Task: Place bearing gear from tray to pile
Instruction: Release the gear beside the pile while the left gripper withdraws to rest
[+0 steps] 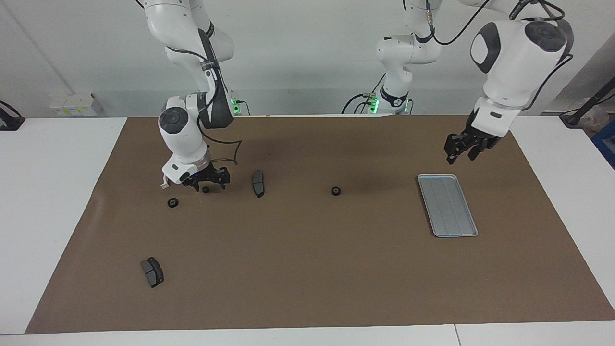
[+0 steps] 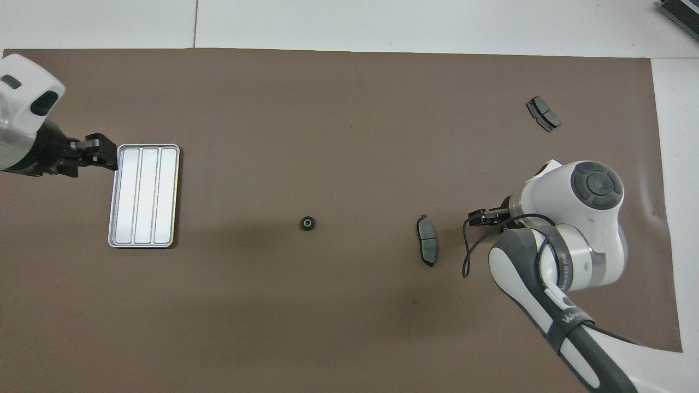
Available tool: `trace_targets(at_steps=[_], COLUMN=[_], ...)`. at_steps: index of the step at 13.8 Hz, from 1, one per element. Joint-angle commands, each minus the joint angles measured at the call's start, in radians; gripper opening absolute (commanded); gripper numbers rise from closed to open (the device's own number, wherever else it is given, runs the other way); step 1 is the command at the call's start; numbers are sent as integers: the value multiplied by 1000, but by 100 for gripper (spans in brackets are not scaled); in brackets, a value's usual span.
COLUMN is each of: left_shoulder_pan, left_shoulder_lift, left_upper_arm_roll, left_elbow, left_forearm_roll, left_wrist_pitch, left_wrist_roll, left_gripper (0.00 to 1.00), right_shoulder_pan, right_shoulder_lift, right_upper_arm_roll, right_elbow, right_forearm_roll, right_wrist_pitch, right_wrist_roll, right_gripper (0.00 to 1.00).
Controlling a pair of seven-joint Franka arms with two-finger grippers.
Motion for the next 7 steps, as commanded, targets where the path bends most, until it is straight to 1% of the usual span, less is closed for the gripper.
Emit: trace_targets(at_steps=[1, 3, 5, 7], left_shoulder_pan=[59, 59, 56, 56], left_shoulder_lift=[-14, -13, -2, 0], left_upper_arm_roll=[-13, -16, -17, -17], left_elbow=[13, 39, 57, 45], left_forearm_roll=[-9, -8, -8, -8], left_wrist_pitch=[-78, -75, -36, 18], left_wrist_roll=[106, 108, 106, 104], left_gripper=[66, 66, 65, 64], right_shoulder_pan=[100, 154, 232, 295], right_shoulder_lift=[5, 28, 85, 137], right_upper_arm_roll=[4, 4, 4, 4], right_elbow=[47, 80, 164, 241], right_forearm_roll=[9, 14, 55, 65], right_wrist_pitch=[8, 22, 22, 23], right_wrist_roll=[150, 233, 319, 409], right_gripper=[100, 100, 100, 100])
